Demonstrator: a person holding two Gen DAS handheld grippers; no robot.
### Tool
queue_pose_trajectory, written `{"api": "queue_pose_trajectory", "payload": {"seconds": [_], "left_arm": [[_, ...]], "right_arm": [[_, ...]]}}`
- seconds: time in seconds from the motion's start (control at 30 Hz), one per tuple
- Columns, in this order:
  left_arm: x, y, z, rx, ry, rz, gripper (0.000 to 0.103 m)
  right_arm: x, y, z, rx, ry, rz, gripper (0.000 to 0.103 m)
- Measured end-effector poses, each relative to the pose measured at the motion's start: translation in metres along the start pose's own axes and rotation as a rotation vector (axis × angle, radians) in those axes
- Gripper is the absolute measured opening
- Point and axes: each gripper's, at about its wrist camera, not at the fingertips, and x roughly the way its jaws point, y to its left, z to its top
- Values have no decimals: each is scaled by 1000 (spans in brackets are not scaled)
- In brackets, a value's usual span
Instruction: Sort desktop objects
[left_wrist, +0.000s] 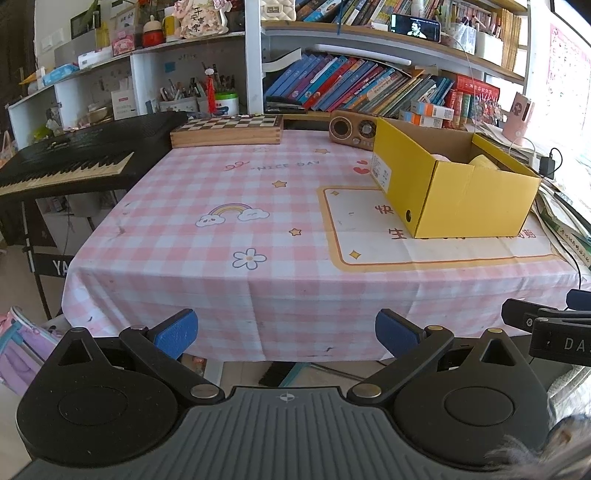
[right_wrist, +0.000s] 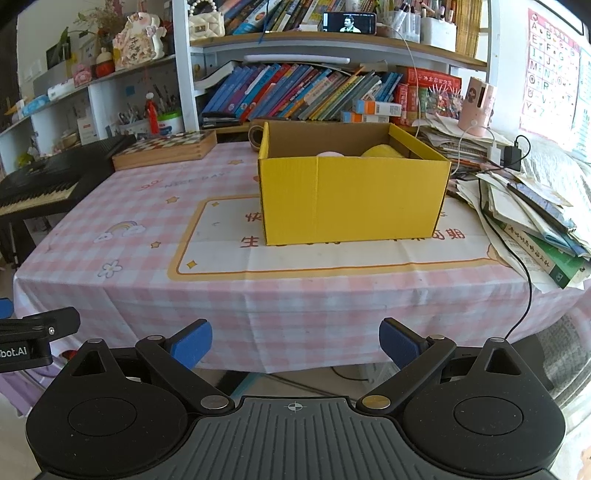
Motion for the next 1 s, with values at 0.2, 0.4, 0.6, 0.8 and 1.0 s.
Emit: {"api": "queue_pose_trajectory", "payload": {"seconds": [0.2, 0.4, 0.6, 0.8, 1.0], "left_arm": [[1, 1, 0, -3, 1, -3, 103], [4, 2, 0, -3, 9, -1, 103], [5, 3, 0, 2, 7, -1, 103], [7, 5, 1, 3, 13, -2, 103], [12, 9, 1, -5, 37, 14, 103]], "right_arm": [[2, 6, 1, -5, 5, -1, 99], [4, 11, 2, -10, 5, 0, 99], [5, 12, 3, -10, 7, 0, 99], [8, 16, 3, -14, 14, 1, 99], [10, 15, 5, -14, 22, 2, 99]]}}
